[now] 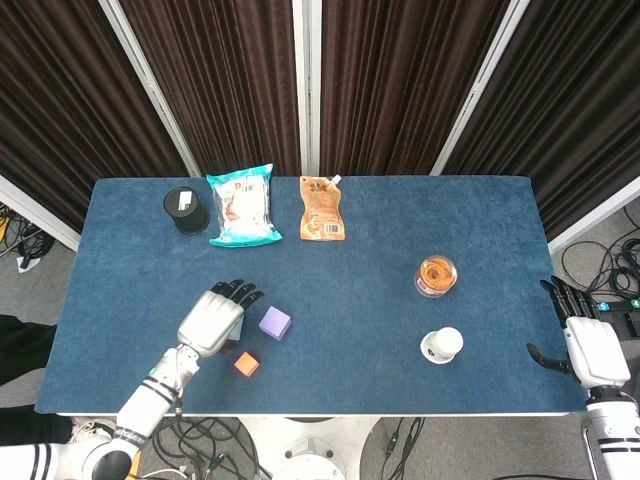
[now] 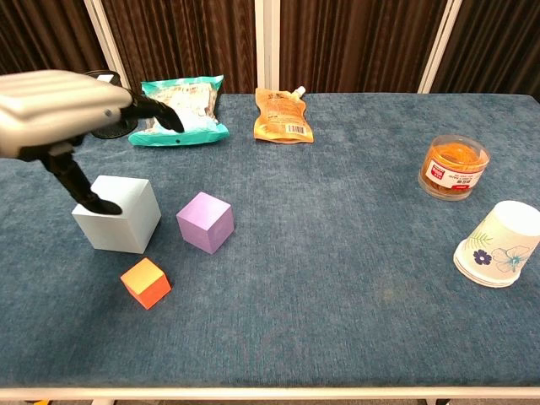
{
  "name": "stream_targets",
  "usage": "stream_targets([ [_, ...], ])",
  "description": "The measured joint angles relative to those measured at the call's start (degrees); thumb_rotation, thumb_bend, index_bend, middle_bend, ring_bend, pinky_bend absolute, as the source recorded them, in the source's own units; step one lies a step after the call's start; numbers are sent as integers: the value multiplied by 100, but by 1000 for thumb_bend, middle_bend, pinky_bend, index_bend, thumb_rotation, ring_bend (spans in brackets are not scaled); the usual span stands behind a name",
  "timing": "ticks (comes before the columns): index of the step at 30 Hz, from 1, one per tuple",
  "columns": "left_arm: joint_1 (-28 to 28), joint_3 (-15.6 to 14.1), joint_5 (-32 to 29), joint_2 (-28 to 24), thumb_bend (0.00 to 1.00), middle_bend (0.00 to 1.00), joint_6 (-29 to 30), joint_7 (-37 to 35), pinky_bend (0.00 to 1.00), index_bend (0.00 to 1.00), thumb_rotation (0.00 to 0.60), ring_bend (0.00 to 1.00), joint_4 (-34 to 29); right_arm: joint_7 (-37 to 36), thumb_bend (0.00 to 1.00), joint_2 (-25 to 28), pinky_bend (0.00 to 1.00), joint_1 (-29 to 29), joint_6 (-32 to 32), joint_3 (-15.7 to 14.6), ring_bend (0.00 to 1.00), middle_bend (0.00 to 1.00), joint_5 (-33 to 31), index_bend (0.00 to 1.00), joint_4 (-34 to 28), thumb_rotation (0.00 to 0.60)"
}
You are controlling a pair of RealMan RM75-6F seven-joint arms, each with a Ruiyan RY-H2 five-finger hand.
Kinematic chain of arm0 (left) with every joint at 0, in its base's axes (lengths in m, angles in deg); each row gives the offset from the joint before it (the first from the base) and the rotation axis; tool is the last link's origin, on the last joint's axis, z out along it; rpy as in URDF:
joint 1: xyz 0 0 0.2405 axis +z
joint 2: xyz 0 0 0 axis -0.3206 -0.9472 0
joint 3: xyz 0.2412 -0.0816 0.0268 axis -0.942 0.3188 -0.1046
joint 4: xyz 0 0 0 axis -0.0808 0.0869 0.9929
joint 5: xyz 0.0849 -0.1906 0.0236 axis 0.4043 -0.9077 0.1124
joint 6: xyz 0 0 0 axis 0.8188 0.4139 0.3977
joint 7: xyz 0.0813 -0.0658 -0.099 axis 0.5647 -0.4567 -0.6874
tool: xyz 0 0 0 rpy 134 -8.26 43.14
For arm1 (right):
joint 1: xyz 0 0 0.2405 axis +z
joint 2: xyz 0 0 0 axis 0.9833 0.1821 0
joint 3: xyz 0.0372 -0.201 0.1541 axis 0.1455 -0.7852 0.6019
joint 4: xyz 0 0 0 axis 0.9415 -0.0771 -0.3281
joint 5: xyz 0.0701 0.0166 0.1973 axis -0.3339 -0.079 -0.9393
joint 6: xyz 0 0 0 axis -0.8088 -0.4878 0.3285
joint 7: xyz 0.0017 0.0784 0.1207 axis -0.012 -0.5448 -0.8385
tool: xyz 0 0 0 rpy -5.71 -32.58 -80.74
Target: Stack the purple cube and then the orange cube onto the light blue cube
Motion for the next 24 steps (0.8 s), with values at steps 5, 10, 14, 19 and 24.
stream_targets([
  [5, -453, 2, -629, 476, 105, 291, 190, 882, 261, 230, 600, 163, 81, -70, 152, 24, 0, -12, -20, 9, 0, 0, 4, 0, 5, 600],
  [10, -727, -65, -746, 716, 111, 297, 260, 1048, 265, 230, 600, 170, 404, -121, 151, 44, 0, -8, -2, 23, 0, 0, -24, 0, 18, 600],
  [14, -867, -97, -1009, 803, 121, 318, 256, 1043, 266, 245, 600, 171, 545, -145, 151, 46, 0, -17, -12, 18, 0, 0, -14, 0, 27, 600],
  [19, -1058, -207, -1120, 921, 128, 336, 230, 1068, 266, 265, 600, 180, 811, -161, 152, 56, 0, -10, 10, 20, 0, 0, -25, 0, 30, 600],
  [24, -1158, -397, -981, 1056, 130, 350, 222, 1084, 266, 279, 600, 183, 1056, -172, 152, 56, 0, -1, 34, 25, 0, 0, -43, 0, 36, 600],
])
